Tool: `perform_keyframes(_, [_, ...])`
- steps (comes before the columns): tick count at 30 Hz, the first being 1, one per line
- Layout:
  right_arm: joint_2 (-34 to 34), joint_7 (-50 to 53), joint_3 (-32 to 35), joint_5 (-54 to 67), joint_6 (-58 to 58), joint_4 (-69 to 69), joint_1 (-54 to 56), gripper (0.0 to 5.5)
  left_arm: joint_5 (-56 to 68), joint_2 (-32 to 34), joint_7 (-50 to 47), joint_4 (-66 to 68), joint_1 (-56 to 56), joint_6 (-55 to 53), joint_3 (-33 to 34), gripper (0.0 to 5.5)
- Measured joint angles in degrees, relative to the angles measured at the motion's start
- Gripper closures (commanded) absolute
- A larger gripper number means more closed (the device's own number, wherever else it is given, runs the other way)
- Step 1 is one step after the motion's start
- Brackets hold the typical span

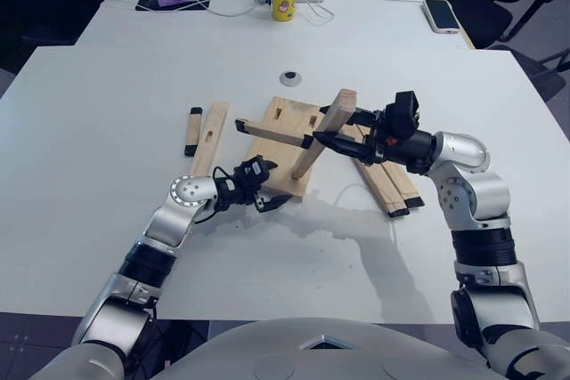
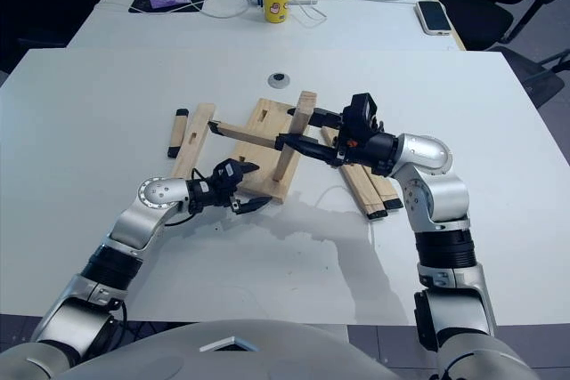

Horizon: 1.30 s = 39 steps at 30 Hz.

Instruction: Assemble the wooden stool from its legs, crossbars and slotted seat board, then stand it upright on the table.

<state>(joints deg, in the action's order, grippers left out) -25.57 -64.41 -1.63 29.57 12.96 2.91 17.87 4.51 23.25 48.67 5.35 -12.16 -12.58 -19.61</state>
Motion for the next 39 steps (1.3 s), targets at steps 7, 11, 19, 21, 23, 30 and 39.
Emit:
perform_keyframes(7, [0.5, 0.2, -1.9, 0.3, -1.6, -8.0, 5.0, 3.43, 0.5, 0.0, -1.9, -0.1, 0.7, -0.1, 0.3, 1.23])
perform_keyframes(11, [0.2, -0.3, -3.4, 0.3, -4.5, -8.3, 4.3, 3.43, 0.5, -0.1, -2.4, 0.4, 0.5, -0.1, 0.4, 1.23])
perform_keyframes(19, [-0.6, 2.0, -5.5, 0.4, -7.4, -5.9, 2.2, 3.44, 1.0, -0.2, -2.8, 0.5, 0.6, 0.0, 0.4, 1.23])
perform_keyframes(21, [-0.4, 2.0, -5.8, 0.7, -6.2, -8.0, 4.1, 3.44, 1.0, -0.2, -3.4, 0.6, 0.6, 0.0, 0.4, 1.23])
perform_keyframes(23, [-0.3, 2.1, -6.3, 0.7, -5.8, -9.4, 5.4, 3.44, 1.0, -0.3, -3.9, 1.2, 0.3, 0.0, 0.5, 1.23])
perform_keyframes(30, [-1.4, 1.9, -8.2, 0.7, -11.3, -8.7, 3.7, 3.44, 1.2, -0.4, -4.0, 1.2, 0.0, 0.0, 0.5, 1.23])
perform_keyframes(39, [-1.5, 3.1, -9.0, 2.3, -10.9, -10.7, 4.9, 3.44, 1.6, -0.5, -4.1, 2.2, -0.7, 0.0, 0.6, 1.23])
